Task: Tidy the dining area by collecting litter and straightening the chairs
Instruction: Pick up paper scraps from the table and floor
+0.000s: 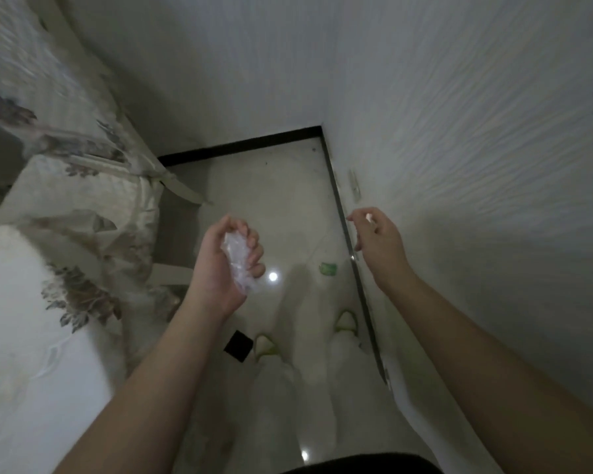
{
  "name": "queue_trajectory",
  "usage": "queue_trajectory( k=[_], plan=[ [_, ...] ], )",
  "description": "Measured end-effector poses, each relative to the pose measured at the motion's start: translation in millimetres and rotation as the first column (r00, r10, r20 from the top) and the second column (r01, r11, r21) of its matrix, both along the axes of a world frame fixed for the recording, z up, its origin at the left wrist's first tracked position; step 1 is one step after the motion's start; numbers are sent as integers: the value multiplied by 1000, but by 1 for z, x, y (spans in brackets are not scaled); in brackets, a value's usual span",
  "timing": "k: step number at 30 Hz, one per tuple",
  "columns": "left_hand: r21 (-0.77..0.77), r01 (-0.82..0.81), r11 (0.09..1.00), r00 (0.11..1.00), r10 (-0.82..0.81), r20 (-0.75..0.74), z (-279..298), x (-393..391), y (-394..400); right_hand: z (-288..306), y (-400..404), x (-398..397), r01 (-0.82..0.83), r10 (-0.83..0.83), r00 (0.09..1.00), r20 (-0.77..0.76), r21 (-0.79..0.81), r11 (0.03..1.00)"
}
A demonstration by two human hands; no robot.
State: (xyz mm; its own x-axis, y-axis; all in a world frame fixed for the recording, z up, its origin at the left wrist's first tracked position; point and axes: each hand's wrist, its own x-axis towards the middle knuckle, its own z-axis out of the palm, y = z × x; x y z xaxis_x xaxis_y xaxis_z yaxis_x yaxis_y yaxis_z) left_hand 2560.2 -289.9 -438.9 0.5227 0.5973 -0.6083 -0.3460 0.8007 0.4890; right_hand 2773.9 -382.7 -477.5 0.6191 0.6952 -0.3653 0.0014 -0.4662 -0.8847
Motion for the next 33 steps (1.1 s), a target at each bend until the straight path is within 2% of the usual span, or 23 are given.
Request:
queue_trajectory(
  k=[5, 10, 16, 20, 24, 26, 30, 33],
  plan=[
    [6, -20, 1000, 999, 20, -34, -79, 28, 10, -96, 20, 16, -101, 104, 980, 169, -26, 995],
    [33, -51, 998, 995, 53, -83, -178, 43, 12, -202, 17, 25, -292, 297, 903, 311, -66, 954],
    [78, 113, 990, 971, -94, -218, -293, 55, 6, -333, 0, 21, -452, 488, 814, 314, -185, 873],
    [140, 217, 966, 926, -158, -343, -367, 59, 9, -415, -12, 20, -433, 514, 783, 351, -288, 855],
    [244, 295, 924, 863, -148, -484, -432, 61, 7, -497, -16, 24, -429, 630, 651, 424, -479, 766],
    [279, 333, 901, 828, -138, -544, -462, 59, 6, -536, -17, 27, -425, 662, 626, 411, -533, 732],
    [297, 338, 893, 798, -105, -593, -517, 52, 4, -607, -18, 24, -429, 710, 597, 373, -599, 676],
    [255, 334, 907, 791, -123, -600, -548, 45, 2, -650, -19, 21, -459, 767, 515, 383, -632, 624]
  ],
)
